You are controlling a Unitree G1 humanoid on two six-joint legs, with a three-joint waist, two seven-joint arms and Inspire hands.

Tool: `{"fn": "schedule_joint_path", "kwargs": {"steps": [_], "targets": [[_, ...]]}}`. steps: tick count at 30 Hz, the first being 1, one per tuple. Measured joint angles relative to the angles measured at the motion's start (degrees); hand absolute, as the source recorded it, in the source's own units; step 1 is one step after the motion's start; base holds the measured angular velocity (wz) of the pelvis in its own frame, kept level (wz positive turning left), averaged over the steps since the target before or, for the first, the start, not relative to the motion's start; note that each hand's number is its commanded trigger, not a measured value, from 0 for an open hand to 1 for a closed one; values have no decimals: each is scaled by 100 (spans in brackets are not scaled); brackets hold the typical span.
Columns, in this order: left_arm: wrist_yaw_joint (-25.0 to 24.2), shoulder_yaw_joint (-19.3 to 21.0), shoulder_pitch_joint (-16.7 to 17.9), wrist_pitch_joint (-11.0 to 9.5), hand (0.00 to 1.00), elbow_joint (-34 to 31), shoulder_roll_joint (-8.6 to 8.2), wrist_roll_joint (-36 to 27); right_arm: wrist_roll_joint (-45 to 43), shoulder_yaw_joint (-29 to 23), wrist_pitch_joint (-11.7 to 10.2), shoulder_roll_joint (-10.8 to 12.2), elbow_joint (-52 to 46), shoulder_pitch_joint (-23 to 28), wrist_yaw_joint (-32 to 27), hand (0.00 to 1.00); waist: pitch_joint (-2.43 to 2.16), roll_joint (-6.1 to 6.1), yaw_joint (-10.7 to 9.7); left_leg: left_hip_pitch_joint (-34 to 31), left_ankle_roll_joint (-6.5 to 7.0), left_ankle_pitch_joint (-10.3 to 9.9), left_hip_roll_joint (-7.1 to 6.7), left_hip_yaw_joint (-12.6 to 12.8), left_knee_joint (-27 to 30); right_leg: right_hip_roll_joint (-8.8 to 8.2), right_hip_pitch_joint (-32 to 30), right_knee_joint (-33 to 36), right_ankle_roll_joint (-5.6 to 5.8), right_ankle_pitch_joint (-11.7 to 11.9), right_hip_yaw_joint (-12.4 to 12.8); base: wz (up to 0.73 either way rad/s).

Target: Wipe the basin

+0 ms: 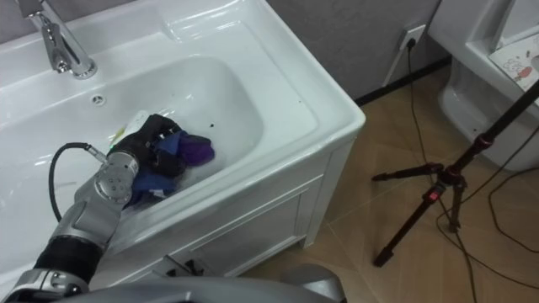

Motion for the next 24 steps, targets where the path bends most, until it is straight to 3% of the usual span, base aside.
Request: {"fn": "schedule_joint_path", "kwargs": {"steps": [10,19,24], "targets": [[-28,-2,-8,0,100,0,23,36,-21,-2,4,4,6,61,104,0,1,-12,2,50,0,0,65,163,-15,15,-4,-4,-9,23,41,-4],[-21,3,1,-59,100,34,75,285,9,-77,5,-15,-4,44,107,0,10,-11,44,77,0,0,68,128,-11,74,-2,19,-23,16,96,-1],[33,109,11,-248,100,249,75,432,-15,-307,98,-17,0,68,96,0,5,57,61,87,0,0,62,95,-30,97,-2,19,-32,21,133,-1]]}}
